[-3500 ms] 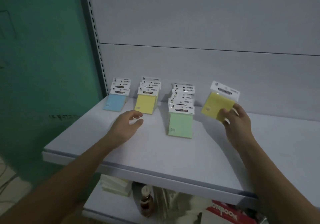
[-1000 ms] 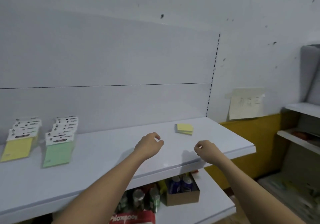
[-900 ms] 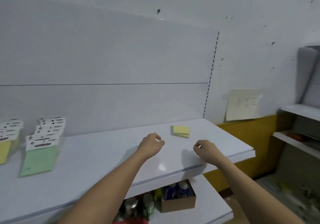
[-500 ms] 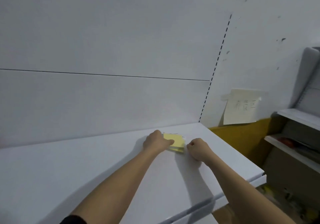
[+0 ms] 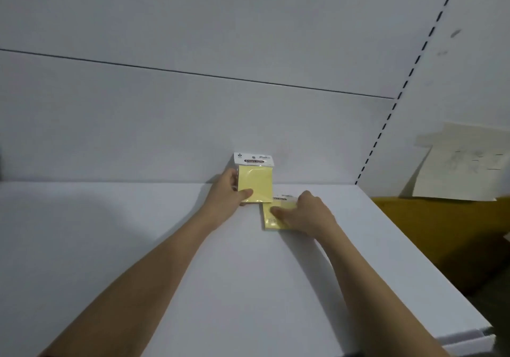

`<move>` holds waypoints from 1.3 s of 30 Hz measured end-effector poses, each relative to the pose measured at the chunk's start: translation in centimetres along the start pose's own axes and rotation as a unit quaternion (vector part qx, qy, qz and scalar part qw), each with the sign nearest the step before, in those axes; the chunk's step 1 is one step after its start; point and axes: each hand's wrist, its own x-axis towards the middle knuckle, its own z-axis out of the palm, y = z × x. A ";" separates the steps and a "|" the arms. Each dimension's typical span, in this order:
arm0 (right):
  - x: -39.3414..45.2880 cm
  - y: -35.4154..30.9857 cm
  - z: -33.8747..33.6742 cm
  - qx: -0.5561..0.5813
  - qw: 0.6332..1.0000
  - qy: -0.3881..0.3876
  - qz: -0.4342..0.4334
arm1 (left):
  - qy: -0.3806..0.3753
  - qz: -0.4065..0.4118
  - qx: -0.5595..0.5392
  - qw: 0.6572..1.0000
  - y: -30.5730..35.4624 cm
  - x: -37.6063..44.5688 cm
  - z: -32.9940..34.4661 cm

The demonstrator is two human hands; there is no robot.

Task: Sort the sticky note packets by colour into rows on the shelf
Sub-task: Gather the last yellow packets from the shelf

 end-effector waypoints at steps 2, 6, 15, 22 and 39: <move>-0.3 0.2 0.1 0.012 1.000 0.008 -0.002 | 0.017 0.006 0.004 1.000 0.5 -0.2 0.7; -0.2 0.8 0.2 0.039 0.999 -0.003 -0.038 | 0.088 0.012 0.049 0.995 0.5 -1.4 1.3; -0.9 1.7 0.0 0.218 0.972 -0.039 -0.080 | 0.111 -0.016 0.060 0.992 4.0 -10.2 -0.5; -3.0 -1.4 -0.1 0.428 0.891 -0.030 -0.148 | 0.165 -0.076 -0.002 0.983 5.6 -19.2 -5.8; -28.1 -26.9 5.7 0.471 0.823 -0.179 -0.263 | 0.272 -0.029 -0.052 0.960 9.0 -38.9 -34.6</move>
